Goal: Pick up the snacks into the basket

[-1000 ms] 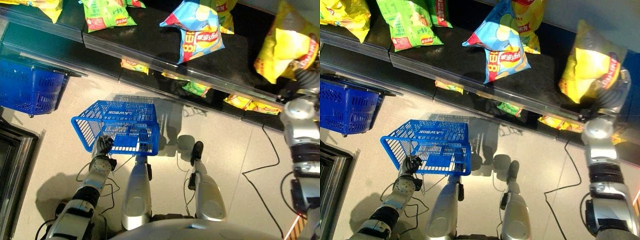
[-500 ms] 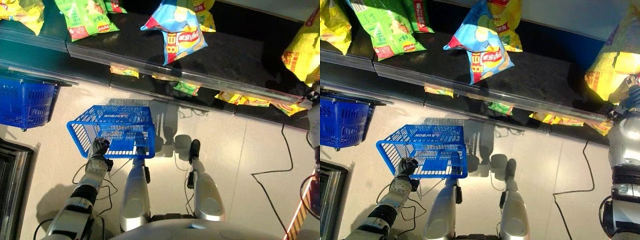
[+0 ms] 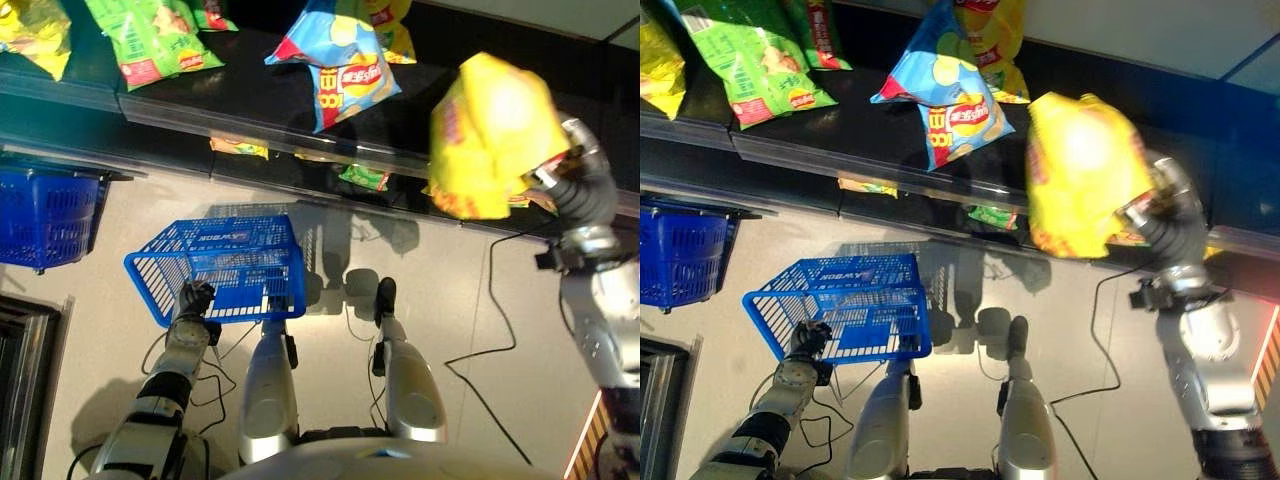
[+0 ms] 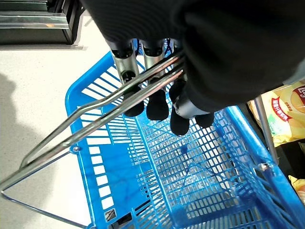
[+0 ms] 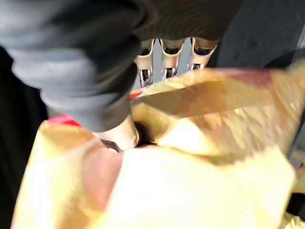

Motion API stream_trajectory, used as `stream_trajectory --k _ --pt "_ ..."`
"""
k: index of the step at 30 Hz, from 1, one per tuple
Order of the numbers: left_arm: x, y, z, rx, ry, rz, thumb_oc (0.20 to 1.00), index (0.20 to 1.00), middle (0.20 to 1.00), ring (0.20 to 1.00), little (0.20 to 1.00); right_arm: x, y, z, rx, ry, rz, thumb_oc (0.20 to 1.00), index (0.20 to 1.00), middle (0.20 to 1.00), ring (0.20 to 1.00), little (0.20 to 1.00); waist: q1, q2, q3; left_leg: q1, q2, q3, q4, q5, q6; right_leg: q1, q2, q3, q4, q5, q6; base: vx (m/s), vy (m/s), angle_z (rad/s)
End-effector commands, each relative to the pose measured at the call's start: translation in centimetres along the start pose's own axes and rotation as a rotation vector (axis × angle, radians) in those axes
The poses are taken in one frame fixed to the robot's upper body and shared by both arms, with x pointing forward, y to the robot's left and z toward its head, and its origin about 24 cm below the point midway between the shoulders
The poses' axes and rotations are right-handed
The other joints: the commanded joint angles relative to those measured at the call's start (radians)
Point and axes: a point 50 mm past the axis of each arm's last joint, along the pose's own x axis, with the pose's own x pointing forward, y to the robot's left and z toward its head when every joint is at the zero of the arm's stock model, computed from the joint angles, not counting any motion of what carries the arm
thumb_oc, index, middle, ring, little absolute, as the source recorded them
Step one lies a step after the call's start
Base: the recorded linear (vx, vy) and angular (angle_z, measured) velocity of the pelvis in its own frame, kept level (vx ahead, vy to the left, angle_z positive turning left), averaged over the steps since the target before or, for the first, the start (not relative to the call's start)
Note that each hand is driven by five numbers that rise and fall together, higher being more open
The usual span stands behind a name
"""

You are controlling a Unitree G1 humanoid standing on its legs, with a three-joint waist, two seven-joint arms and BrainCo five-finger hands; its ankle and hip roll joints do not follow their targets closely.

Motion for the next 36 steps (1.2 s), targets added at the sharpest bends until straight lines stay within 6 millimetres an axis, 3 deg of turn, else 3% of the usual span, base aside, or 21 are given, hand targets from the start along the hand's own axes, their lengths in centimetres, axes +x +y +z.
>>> stream_trajectory --k 1,3,8,9,10,11,12,13,14,15,16,17,18,20,21,22,30,31,36 --pt "-0.1 0.8 -2.2 0.067 0.068 0.014 0.200 0.200 0.200 0.200 0.200 0.3 -0.8 4.3 -0.028 -0.223 0.014 0.200 0.200 0.200 0.200 0.200 -0.003 -0.036 -0.077 0.019 -0.063 0.013 0.022 -0.093 0.031 -0.104 0.012 0.011 0.035 0.030 0.014 0.01 -0.003 -0.04" --pt "-0.3 1.1 -2.7 0.071 0.072 0.011 0.200 0.200 0.200 0.200 0.200 -0.4 -0.7 4.7 -0.067 -0.204 0.065 0.200 0.200 0.200 0.200 0.200 -0.006 -0.040 -0.085 0.024 -0.064 0.015 0.023 -0.095 0.030 -0.098 0.012 0.011 0.036 0.027 0.013 0.00 0.000 0.00" --pt "-0.5 1.6 -3.4 0.070 0.076 0.012 0.200 0.200 0.200 0.200 0.200 -1.5 -0.1 3.9 -0.122 -0.082 0.180 0.200 0.200 0.200 0.200 0.200 -0.005 -0.046 -0.090 0.027 -0.064 0.013 0.024 -0.096 0.029 -0.094 0.012 0.009 0.040 0.025 0.012 0.00 0.000 0.00" --pt "-1.3 0.6 -5.9 0.112 0.180 0.002 0.200 0.200 0.200 0.200 0.200 -1.7 0.3 2.2 -0.188 0.007 0.204 0.200 0.200 0.200 0.200 0.200 -0.003 -0.050 -0.089 0.032 -0.060 0.010 0.025 -0.099 0.027 -0.090 0.016 0.009 0.043 0.019 0.011 -0.03 -0.050 -0.04" --pt "-1.2 -0.1 -4.8 0.043 0.149 0.006 0.200 0.200 0.200 0.200 0.200 -3.3 1.1 0.5 -0.208 0.128 0.289 0.200 0.200 0.200 0.200 0.200 -0.002 -0.060 -0.082 0.022 -0.063 0.005 0.028 -0.093 0.029 -0.095 0.015 0.010 0.046 0.022 0.009 -0.03 -0.054 -0.04" --pt "-1.0 -0.3 -4.0 0.024 0.126 0.007 0.200 0.200 0.200 0.200 0.200 -3.6 1.2 -0.5 -0.237 0.184 0.319 0.200 0.200 0.200 0.200 0.200 0.000 -0.059 -0.081 0.021 -0.063 0.004 0.028 -0.093 0.029 -0.095 0.014 0.009 0.048 0.022 0.009 -0.03 -0.050 -0.01" --pt "-0.8 -1.7 -3.1 -0.059 0.129 -0.004 0.200 0.200 0.200 0.200 0.200 -4.0 1.7 -3.0 -0.292 0.273 0.325 0.200 0.200 0.200 0.200 0.200 0.000 -0.060 -0.078 0.028 -0.060 0.004 0.025 -0.095 0.027 -0.091 0.017 0.007 0.049 0.017 0.008 0.00 0.000 0.00" --pt "-0.6 -1.8 -1.5 -0.025 0.069 0.017 0.200 0.200 0.200 0.200 0.200 -4.7 1.8 -4.4 -0.309 0.336 0.338 0.200 0.200 0.200 0.200 0.200 -0.002 -0.062 -0.074 0.021 -0.062 0.002 0.025 -0.088 0.028 -0.095 0.014 0.005 0.047 0.022 0.009 0.00 0.000 0.00" --pt "-0.6 -1.8 -1.6 -0.024 0.070 0.019 0.200 0.200 0.200 0.200 0.200 -4.7 1.9 -4.5 -0.309 0.335 0.338 0.200 0.200 0.200 0.200 0.200 -0.003 -0.062 -0.074 0.022 -0.061 0.002 0.024 -0.089 0.027 -0.094 0.014 0.005 0.047 0.022 0.009 -0.03 -0.017 0.00" --pt "-0.3 -2.2 -1.2 -0.110 0.095 0.014 0.200 0.200 0.200 0.200 0.200 -4.9 2.6 -6.9 -0.348 0.405 0.362 0.200 0.200 0.200 0.200 0.200 0.000 -0.062 -0.067 0.020 -0.060 -0.001 0.021 -0.084 0.026 -0.096 0.014 0.002 0.046 0.023 0.009 0.00 0.000 0.00" --pt "-0.3 -2.2 -1.2 -0.110 0.095 0.015 0.200 0.200 0.200 0.200 0.200 -4.8 2.6 -6.9 -0.348 0.405 0.363 0.200 0.200 0.200 0.200 0.200 -0.001 -0.063 -0.067 0.020 -0.060 -0.001 0.021 -0.084 0.026 -0.096 0.014 0.002 0.046 0.023 0.009 0.00 0.000 0.00" --pt "-0.1 -2.2 0.5 -0.192 0.045 0.030 0.200 0.200 0.200 0.200 0.200 -5.5 3.2 -9.2 -0.360 0.493 0.384 0.200 0.200 0.200 0.200 0.200 0.009 -0.055 -0.060 0.016 -0.059 -0.006 0.019 -0.080 0.026 -0.097 0.013 -0.004 0.045 0.025 0.010 0.00 0.000 0.00" --pt "0.0 -2.2 1.3 -0.221 0.022 0.038 0.200 0.200 0.200 0.200 0.200 -5.8 3.6 -10.2 -0.351 0.525 0.388 0.200 0.200 0.200 0.200 0.200 0.011 -0.054 -0.056 0.014 -0.060 -0.008 0.018 -0.078 0.026 -0.096 0.013 -0.007 0.044 0.025 0.010 -0.01 -0.022 0.04" --pt "0.1 -2.1 1.3 -0.222 0.023 0.040 0.200 0.200 0.200 0.200 0.200 -5.7 3.7 -10.3 -0.350 0.522 0.389 0.200 0.200 0.200 0.200 0.200 0.008 -0.056 -0.054 0.014 -0.060 -0.009 0.018 -0.078 0.026 -0.096 0.013 -0.008 0.044 0.025 0.010 -0.01 -0.011 0.05" --pt "0.3 -1.9 3.6 -0.267 -0.065 0.041 0.200 0.200 0.200 0.200 0.200 -6.2 4.6 -12.5 -0.337 0.593 0.386 0.200 0.200 0.200 0.200 0.200 0.015 -0.050 -0.045 0.010 -0.060 -0.015 0.015 -0.073 0.025 -0.094 0.010 -0.020 0.041 0.027 0.011 0.00 0.000 0.00" --pt "0.2 -2.0 4.6 -0.281 -0.108 0.040 0.200 0.200 0.200 0.200 0.200 -6.5 4.7 -13.3 -0.323 0.624 0.359 0.200 0.200 0.200 0.200 0.200 0.017 -0.046 -0.042 0.007 -0.061 -0.016 0.014 -0.072 0.025 -0.096 0.008 -0.023 0.041 0.028 0.011 -0.01 -0.017 0.03" --pt "-0.3 -2.6 7.7 -0.268 -0.256 0.007 0.200 0.200 0.200 0.200 0.200 -7.1 5.8 -15.6 -0.369 0.700 0.374 0.200 0.200 0.200 0.200 0.200 0.024 -0.045 -0.034 0.001 -0.060 -0.022 0.015 -0.070 0.024 -0.099 0.006 -0.027 0.045 0.027 0.009 0.00 0.002 0.06" --pt "-0.9 -3.2 9.1 -0.249 -0.326 -0.026 0.200 0.200 0.200 0.200 0.200 -7.2 6.2 -16.4 -0.387 0.728 0.369 0.200 0.200 0.200 0.200 0.200 0.027 -0.041 -0.032 0.001 -0.060 -0.024 0.015 -0.070 0.024 -0.101 0.006 -0.028 0.048 0.026 0.008 0.00 0.000 0.00" --pt "-1.3 -3.7 10.2 -0.240 -0.376 -0.048 0.200 0.200 0.200 0.200 0.200 -7.2 7.2 -17.6 -0.371 0.760 0.356 0.200 0.200 0.200 0.200 0.200 0.030 -0.037 -0.029 0.000 -0.058 -0.025 0.014 -0.069 0.023 -0.102 0.008 -0.030 0.049 0.025 0.008 0.00 0.000 0.00"
